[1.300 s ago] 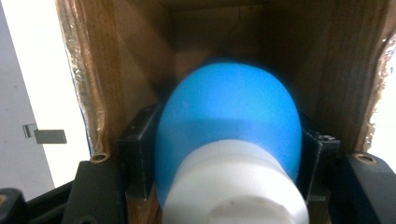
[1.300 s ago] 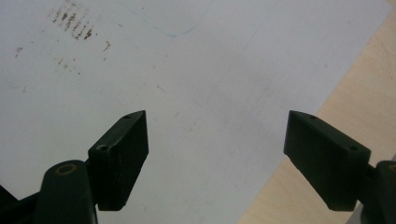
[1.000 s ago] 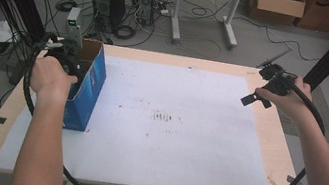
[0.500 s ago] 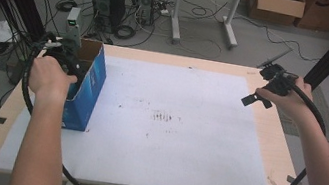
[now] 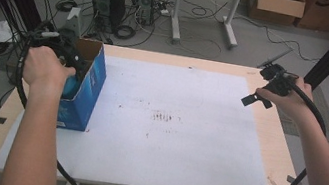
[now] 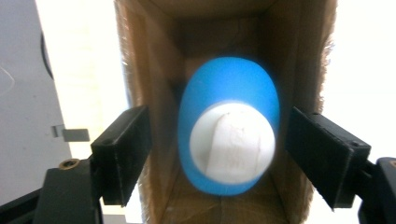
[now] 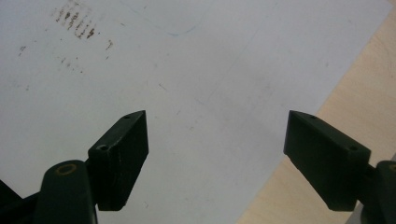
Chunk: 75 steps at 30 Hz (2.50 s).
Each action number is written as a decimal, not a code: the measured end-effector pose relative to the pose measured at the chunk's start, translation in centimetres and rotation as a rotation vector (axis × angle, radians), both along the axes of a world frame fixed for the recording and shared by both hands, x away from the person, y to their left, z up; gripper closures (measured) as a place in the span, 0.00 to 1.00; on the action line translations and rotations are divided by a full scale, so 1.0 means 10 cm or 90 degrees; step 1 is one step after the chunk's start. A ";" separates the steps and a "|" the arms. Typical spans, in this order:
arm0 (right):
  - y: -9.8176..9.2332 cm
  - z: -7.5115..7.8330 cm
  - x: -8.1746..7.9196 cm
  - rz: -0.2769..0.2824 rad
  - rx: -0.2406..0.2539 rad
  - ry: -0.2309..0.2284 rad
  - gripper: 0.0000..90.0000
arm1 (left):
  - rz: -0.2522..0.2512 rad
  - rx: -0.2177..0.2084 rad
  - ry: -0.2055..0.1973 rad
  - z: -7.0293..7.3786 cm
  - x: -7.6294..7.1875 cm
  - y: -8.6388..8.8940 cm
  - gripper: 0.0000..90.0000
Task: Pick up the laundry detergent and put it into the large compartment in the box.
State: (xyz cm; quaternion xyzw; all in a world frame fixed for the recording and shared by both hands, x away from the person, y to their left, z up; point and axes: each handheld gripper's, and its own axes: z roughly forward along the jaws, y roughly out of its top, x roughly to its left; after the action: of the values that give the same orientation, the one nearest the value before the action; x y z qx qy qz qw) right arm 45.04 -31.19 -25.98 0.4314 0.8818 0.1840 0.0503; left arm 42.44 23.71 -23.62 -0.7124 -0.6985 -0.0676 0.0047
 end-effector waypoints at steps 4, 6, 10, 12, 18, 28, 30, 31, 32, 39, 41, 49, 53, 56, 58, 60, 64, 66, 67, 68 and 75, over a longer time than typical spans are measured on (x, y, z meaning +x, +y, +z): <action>0.01 0.00 0.00 0.003 0.000 0.000 0.24 | -0.023 -0.003 -0.016 0.13 -0.02 -0.06 0.24; 0.02 0.00 0.00 0.004 0.000 0.001 0.24 | -0.036 -0.008 -0.025 0.20 -0.04 -0.10 0.24; 0.04 0.00 0.00 0.005 -0.001 0.002 0.24 | -0.077 -0.032 -0.044 0.30 -0.09 -0.25 0.21; 0.05 0.00 -0.01 0.005 -0.002 0.002 0.24 | -0.095 -0.035 -0.052 0.33 -0.10 -0.33 0.20; 0.05 0.00 -0.01 0.005 -0.003 0.004 0.24 | -0.171 -0.065 -0.079 0.40 -0.17 -0.62 0.18; 0.07 0.04 0.00 0.011 -0.001 0.003 0.24 | -0.289 -0.126 -0.102 0.44 -0.26 -1.21 0.18; 0.07 0.04 0.01 0.010 0.000 0.000 0.24 | -0.306 -0.115 -0.119 0.44 -0.28 -1.29 0.18; 0.07 0.04 0.01 0.012 0.001 -0.001 0.24 | -0.320 -0.114 -0.121 0.44 -0.29 -1.35 0.18; 0.08 0.04 0.01 0.011 0.001 0.002 0.24 | -0.329 -0.119 -0.119 0.42 -0.30 -1.39 0.18; 0.05 0.04 0.01 0.008 0.001 -0.001 0.24 | -0.389 -0.135 -0.104 0.31 -0.31 -1.61 0.18; 0.04 0.05 0.02 0.008 0.001 -0.001 0.24 | -0.408 -0.140 -0.101 0.28 -0.32 -1.68 0.18; 0.05 0.06 0.03 0.008 -0.003 0.000 0.24 | -0.471 -0.116 -0.074 0.12 -0.33 -1.97 0.18; 0.04 0.07 0.03 0.009 -0.005 0.000 0.24 | -0.483 -0.111 -0.062 0.05 -0.32 -2.05 0.18; 0.04 0.08 0.02 0.008 -0.005 -0.004 0.24 | -0.490 -0.110 -0.057 0.02 -0.31 -2.10 0.18; 0.03 0.07 0.02 0.009 -0.005 -0.003 0.24 | -0.494 -0.111 -0.055 0.02 -0.30 -2.12 0.18; 0.03 0.07 0.02 0.008 -0.007 -0.002 0.24 | -0.495 -0.112 -0.053 0.01 -0.30 -2.14 0.18; 0.03 0.07 0.02 0.008 -0.005 -0.002 0.24 | -0.496 -0.113 -0.047 0.01 -0.30 -2.15 0.18; 0.03 0.06 0.02 0.009 -0.006 -0.001 0.24 | -0.499 -0.111 -0.046 0.00 -0.30 -2.16 0.18; 0.03 0.06 0.02 0.008 -0.006 -0.001 0.24 | -0.499 -0.111 -0.044 0.00 -0.30 -2.17 0.18; 0.03 0.06 0.02 0.009 -0.005 -0.001 0.24 | -0.500 -0.111 -0.044 0.00 -0.30 -2.18 0.18; 0.04 0.06 0.02 0.011 -0.006 -0.001 0.24 | -0.506 -0.110 -0.044 -0.01 -0.31 -2.21 0.18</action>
State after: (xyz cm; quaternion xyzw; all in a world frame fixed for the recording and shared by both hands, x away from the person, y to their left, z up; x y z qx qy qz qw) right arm 45.25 -30.81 -25.34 0.4235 0.8862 0.1806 0.0517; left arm 39.34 1.65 -23.73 -0.9221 -0.3713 -0.0294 -0.1052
